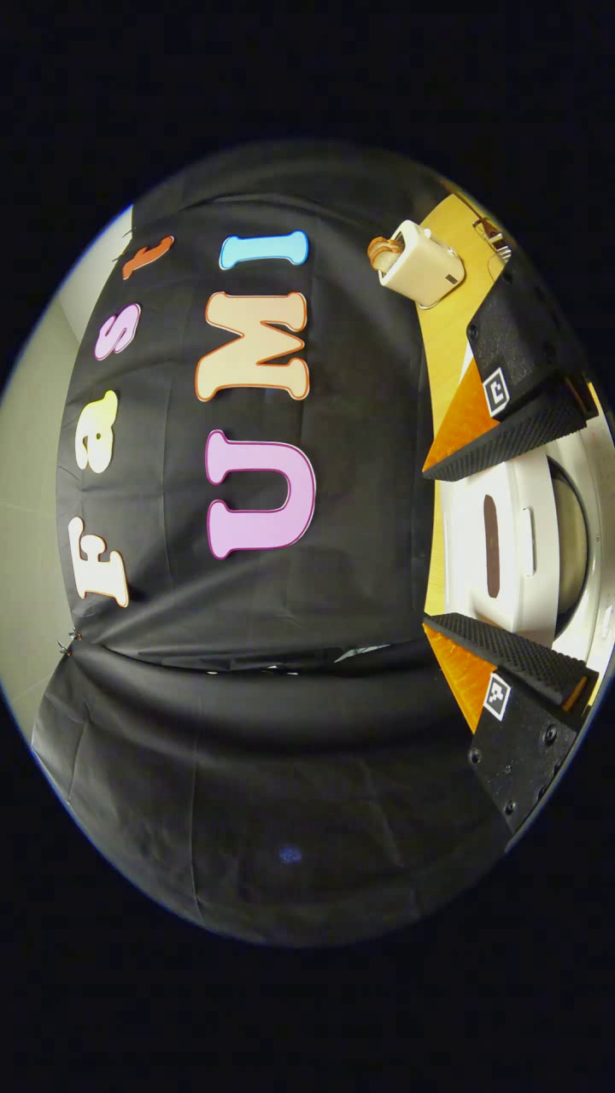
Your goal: Close the left gripper, press the button to open the rice cooker; take a wooden spoon from the chopstick holder with the right hand, scoop a spoonful of rice and pour it into the rice cooker, then put the wooden spoon back into the chopstick holder.
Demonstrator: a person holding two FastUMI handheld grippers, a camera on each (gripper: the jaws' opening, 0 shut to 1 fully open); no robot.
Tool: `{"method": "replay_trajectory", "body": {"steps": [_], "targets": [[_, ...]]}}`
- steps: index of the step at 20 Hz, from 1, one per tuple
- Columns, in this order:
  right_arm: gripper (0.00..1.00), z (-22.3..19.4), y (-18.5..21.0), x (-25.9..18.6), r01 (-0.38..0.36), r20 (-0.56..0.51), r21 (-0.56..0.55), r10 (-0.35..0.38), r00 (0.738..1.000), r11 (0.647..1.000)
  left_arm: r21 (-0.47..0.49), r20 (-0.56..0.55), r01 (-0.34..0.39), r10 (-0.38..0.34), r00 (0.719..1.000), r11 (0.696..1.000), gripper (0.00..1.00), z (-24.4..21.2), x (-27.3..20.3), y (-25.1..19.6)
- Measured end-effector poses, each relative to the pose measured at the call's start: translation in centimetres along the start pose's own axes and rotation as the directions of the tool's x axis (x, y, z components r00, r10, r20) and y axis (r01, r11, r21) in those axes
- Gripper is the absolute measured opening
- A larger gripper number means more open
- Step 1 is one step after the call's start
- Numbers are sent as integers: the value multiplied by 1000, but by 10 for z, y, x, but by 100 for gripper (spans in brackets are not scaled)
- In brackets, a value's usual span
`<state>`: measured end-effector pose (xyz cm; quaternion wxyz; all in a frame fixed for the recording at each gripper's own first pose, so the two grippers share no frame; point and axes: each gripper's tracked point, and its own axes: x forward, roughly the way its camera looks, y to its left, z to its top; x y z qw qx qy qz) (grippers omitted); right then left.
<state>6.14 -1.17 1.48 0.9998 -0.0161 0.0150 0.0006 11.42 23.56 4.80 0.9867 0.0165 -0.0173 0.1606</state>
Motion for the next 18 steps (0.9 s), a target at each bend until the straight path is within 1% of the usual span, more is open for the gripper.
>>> {"method": "replay_trajectory", "body": {"steps": [2, 5, 7, 11, 13, 15, 16, 17, 18], "targets": [[98, 0, 0, -1, -5, 1, 1, 5, 1000, 1000, -2, -29, -1, 1, 1000, 1000, 92, -22, -6, -1], [98, -2, 0, 2, -2, -1, -1, 2, 1000, 1000, -21, -124, -12, 9, 992, 1000, 93, -63, -17, -1], [97, -2, 1, 3, -8, -3, 2, 8, 1000, 1000, -25, -123, -14, 11, 992, 1000, 93, -76, -18, -4], [97, -2, 6, 6, -20, -5, 0, 20, 1000, 1000, -10, -106, -21, 20, 994, 1000, 92, -84, -19, -3], [97, -3, 8, 7, -24, -9, -1, 24, 1000, 1000, -23, -136, -32, 28, 990, 999, 92, -96, -18, -2], [97, -4, 10, 7, -28, -10, -3, 28, 1000, 1000, -13, -181, -42, 39, 983, 999, 93, -114, -22, -3], [97, -4, 10, 6, -27, -10, -6, 27, 1000, 1000, -7, -125, -43, 42, 991, 999, 94, -109, -21, -3], [97, -3, 9, 6, -25, -9, -9, 24, 1000, 1000, -15, -108, -46, 44, 993, 999, 95, -106, -22, -3], [97, -2, 9, 5, -22, -8, -9, 22, 1000, 1000, -29, -106, -52, 49, 993, 998, 93, -109, -23, -2]]}}
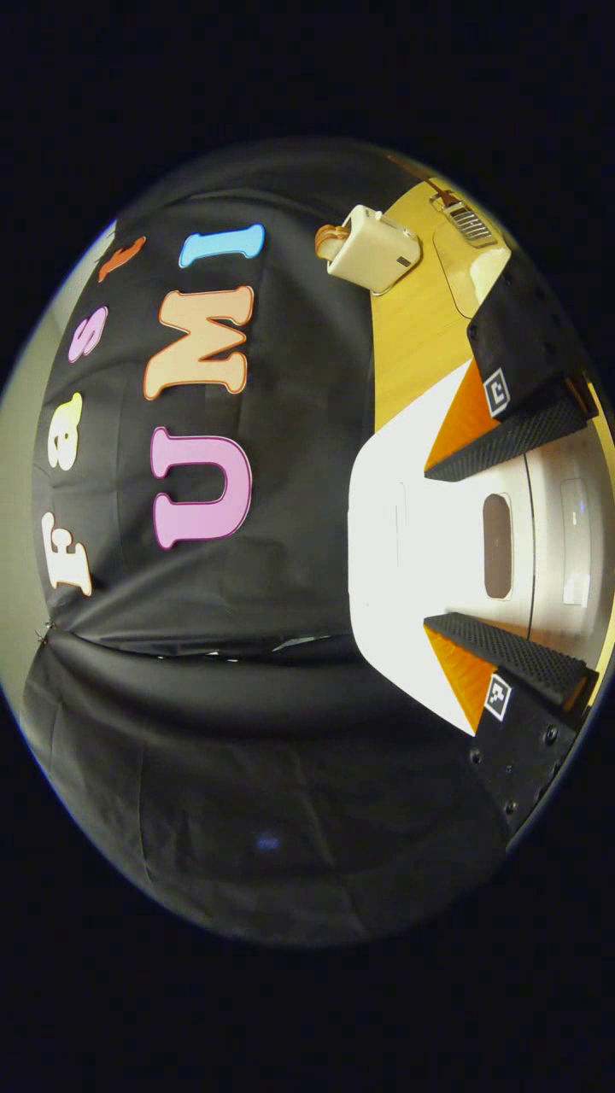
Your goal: Close the left gripper, press the button to open the rice cooker; take a wooden spoon from the chopstick holder with the right hand, scoop a spoonful of rice and pour it into the rice cooker, then put the wooden spoon back into the chopstick holder.
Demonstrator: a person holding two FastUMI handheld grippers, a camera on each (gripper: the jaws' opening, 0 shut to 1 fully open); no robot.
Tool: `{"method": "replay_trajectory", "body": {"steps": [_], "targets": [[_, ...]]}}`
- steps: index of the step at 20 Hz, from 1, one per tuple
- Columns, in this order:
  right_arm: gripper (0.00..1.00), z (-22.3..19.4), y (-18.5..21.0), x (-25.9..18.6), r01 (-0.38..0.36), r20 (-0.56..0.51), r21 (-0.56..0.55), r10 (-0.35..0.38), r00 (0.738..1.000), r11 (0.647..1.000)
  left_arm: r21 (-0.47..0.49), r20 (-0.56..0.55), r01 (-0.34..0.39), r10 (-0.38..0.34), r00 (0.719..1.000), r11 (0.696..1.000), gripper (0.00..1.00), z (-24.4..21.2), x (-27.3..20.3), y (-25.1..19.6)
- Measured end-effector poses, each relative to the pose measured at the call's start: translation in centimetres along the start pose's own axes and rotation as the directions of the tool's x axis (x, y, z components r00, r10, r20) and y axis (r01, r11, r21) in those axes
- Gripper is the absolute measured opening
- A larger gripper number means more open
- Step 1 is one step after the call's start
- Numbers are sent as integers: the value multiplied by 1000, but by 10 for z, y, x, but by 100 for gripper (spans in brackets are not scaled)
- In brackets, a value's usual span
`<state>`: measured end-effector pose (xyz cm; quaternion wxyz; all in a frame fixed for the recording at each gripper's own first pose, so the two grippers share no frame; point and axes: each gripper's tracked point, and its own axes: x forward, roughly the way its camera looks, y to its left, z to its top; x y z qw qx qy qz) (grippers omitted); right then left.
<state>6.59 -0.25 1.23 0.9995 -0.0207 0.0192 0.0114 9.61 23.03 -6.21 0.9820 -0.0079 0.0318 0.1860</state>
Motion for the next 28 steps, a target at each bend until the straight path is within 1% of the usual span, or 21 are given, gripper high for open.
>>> {"method": "replay_trajectory", "body": {"steps": [1, 2, 3, 4, 6, 10, 12, 14, 15, 17, 19, 20, 24, 28], "targets": [[97, -1, -1, 0, 2, 2, 3, -2, 1000, 1000, 2, 45, -7, 7, 999, 1000, 94, 7, 1, -1], [97, -1, -2, -1, 5, 2, 7, -5, 1000, 1000, 14, 42, -17, 16, 999, 1000, 94, 1, 4, -1], [97, -3, -3, -2, 9, 2, 11, -10, 1000, 1000, 19, 26, -28, 27, 999, 999, 93, -2, 5, -1], [96, -4, -4, -2, 14, 4, 14, -14, 1000, 1000, 6, 40, -36, 36, 999, 999, 94, -1, 4, 0], [96, -3, -6, -4, 20, 8, 23, -20, 1000, 1000, -3, 37, -48, 48, 998, 999, 94, -2, 5, -1], [96, -1, -8, -7, 21, 25, 42, -22, 999, 999, 14, 55, -48, 48, 997, 999, 94, 5, 7, -2], [96, 0, -10, -8, 25, 32, 45, -27, 999, 999, -9, 22, -62, 63, 998, 998, 94, 4, 5, 1], [96, 4, -12, -8, 32, 45, 48, -34, 998, 998, -52, 23, -56, 58, 998, 997, 94, 11, -1, -5], [96, 7, -13, -8, 35, 52, 51, -38, 998, 998, -67, 28, -39, 41, 999, 997, 95, 16, -6, -11], [96, 12, -17, -9, 42, 67, 56, -46, 997, 998, -75, 48, 17, -14, 999, 997, 95, 27, -20, -30], [97, 14, -21, -10, 47, 74, 56, -51, 996, 997, -72, 84, 90, -83, 993, 993, 95, 43, -38, -51], [97, 15, -22, -11, 43, 73, 64, -48, 996, 997, -69, 102, 114, -107, 989, 991, 95, 53, -47, -59], [98, 15, -29, -14, 42, 75, 88, -49, 996, 995, -55, 97, 170, -164, 982, 984, 95, 62, -82, -87], [98, 8, -32, -21, 40, 67, 100, -47, 997, 994, -86, 82, 224, -218, 973, 971, 95, 59, -111, -118]]}}
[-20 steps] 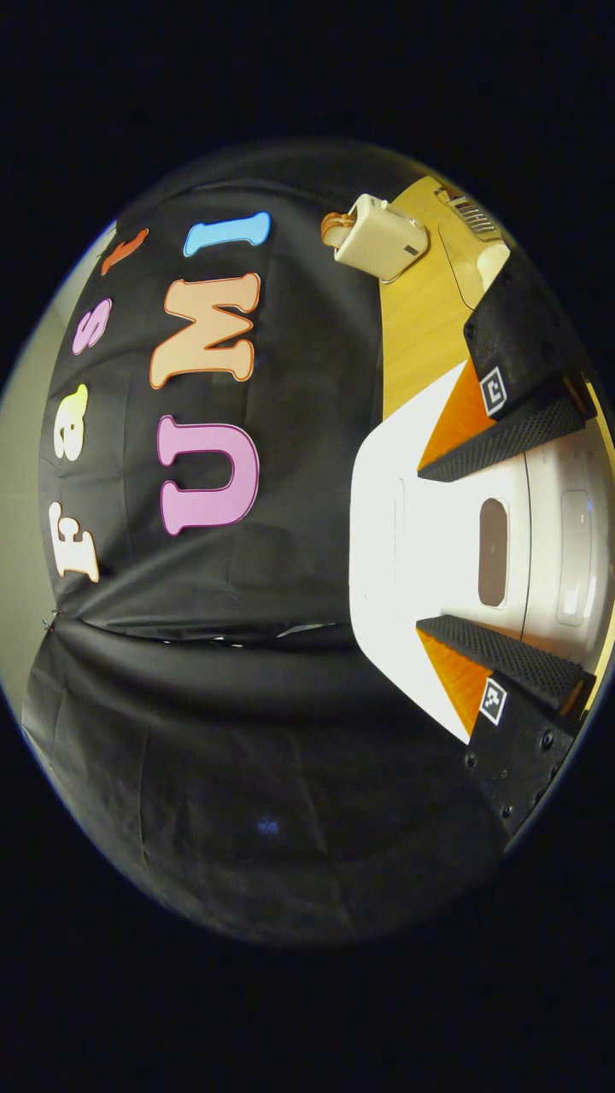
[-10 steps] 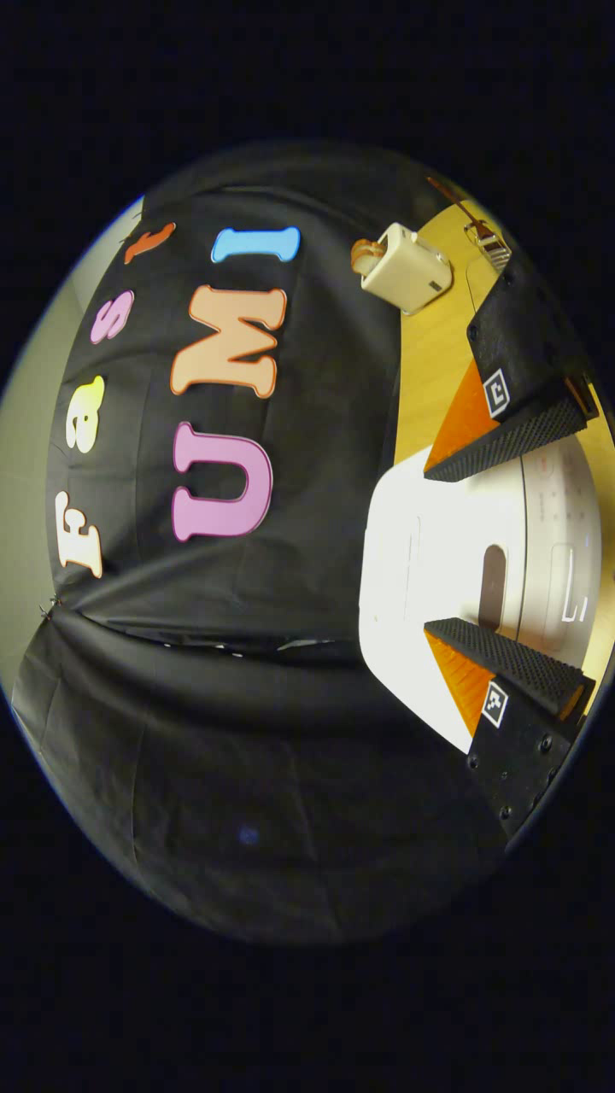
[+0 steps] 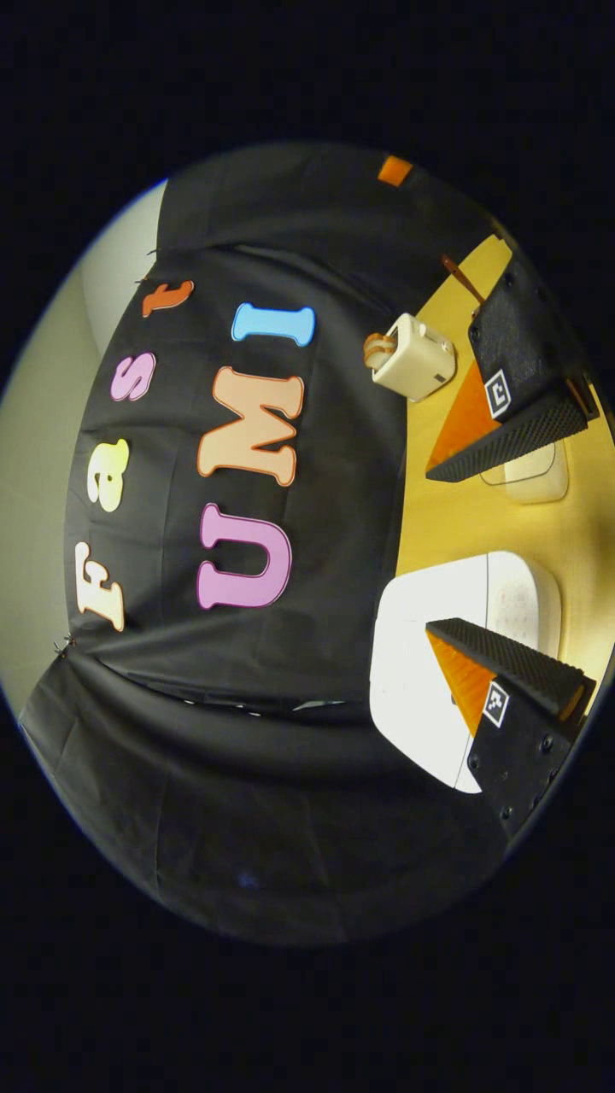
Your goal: Close the left gripper, press the button to open the rice cooker; take a wooden spoon from the chopstick holder with the right hand, scoop a spoonful of rice and pour it into the rice cooker, then put the wooden spoon back into the chopstick holder.
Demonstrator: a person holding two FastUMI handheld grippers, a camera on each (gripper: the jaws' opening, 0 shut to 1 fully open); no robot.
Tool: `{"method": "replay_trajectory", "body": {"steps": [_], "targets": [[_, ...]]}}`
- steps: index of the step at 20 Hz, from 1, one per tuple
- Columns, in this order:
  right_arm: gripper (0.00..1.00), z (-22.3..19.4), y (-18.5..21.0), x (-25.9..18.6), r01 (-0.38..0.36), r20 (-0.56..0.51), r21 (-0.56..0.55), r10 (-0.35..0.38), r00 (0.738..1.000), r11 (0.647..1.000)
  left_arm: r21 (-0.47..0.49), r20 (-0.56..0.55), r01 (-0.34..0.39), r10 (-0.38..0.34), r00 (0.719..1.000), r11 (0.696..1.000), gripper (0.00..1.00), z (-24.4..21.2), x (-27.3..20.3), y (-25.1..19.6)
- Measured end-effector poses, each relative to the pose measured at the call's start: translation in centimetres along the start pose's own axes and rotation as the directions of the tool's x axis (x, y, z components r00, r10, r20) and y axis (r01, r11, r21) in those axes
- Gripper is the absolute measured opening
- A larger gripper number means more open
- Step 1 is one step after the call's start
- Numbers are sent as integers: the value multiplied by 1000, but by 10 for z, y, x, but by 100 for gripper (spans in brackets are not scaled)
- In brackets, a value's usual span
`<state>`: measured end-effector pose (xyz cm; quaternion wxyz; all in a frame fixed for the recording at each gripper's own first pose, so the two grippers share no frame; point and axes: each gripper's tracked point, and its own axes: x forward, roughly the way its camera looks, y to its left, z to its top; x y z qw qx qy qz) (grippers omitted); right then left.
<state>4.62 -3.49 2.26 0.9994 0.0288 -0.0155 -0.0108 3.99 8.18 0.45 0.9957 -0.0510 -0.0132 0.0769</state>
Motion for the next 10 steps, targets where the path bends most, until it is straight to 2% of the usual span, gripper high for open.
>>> {"method": "replay_trajectory", "body": {"steps": [2, 3, 4, 10], "targets": [[98, -5, -2, -3, -2, -4, -4, 2, 1000, 1000, -24, -21, 32, -32, 999, 999, 95, -10, -7, -19], [98, -8, -3, -5, -4, -8, -8, 4, 1000, 1000, -29, -29, 41, -42, 999, 999, 92, -14, -9, -26], [98, -11, -5, -8, -2, -13, -15, 1, 1000, 1000, -30, -43, 42, -43, 998, 999, 95, -19, -11, -30], [98, -22, -7, -13, -7, -38, -16, 6, 999, 1000, -12, -58, 66, -67, 996, 998, 95, -24, -13, -49]]}}
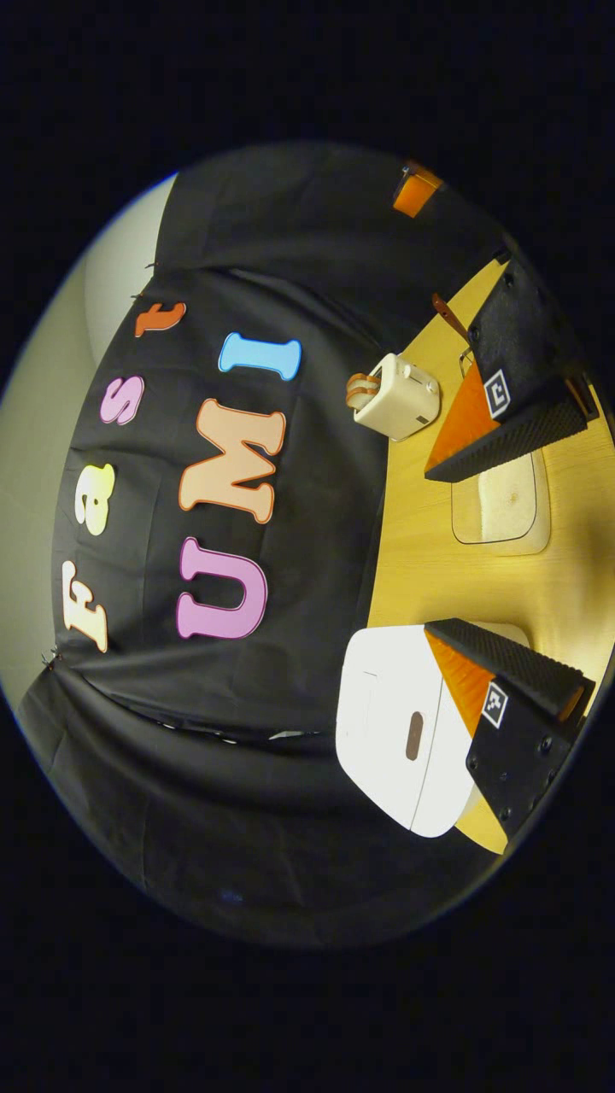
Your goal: Close the left gripper, press the button to open the rice cooker; take a wooden spoon from the chopstick holder with the right hand, scoop a spoonful of rice and pour it into the rice cooker, then put the wooden spoon back into the chopstick holder.
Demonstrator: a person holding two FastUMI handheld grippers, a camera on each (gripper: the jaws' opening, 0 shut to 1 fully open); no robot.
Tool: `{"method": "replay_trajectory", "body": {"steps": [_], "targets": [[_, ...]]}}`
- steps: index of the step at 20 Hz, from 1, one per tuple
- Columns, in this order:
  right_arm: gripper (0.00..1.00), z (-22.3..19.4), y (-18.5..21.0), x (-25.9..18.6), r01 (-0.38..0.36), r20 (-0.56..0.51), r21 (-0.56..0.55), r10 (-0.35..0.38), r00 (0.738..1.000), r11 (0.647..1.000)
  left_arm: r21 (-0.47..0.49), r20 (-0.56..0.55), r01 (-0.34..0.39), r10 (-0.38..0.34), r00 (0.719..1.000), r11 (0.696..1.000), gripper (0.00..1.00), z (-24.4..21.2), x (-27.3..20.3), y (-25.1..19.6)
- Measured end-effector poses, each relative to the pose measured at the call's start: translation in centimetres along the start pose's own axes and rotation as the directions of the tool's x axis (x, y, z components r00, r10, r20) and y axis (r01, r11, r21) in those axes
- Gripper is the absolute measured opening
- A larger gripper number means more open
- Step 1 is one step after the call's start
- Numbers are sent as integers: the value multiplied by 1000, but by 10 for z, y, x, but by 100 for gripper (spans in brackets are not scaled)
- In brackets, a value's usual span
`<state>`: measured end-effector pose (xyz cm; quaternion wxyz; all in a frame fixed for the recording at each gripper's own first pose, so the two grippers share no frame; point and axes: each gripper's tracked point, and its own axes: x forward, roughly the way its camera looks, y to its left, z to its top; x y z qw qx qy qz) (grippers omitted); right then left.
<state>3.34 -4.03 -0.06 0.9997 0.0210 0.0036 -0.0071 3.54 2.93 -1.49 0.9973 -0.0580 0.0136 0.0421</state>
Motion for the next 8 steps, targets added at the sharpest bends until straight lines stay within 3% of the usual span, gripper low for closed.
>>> {"method": "replay_trajectory", "body": {"steps": [8], "targets": [[98, -2, 0, -1, 9, -6, 2, -9, 1000, 1000, 42, 13, 0, -1, 1000, 999, 95, 7, -1, 0]]}}
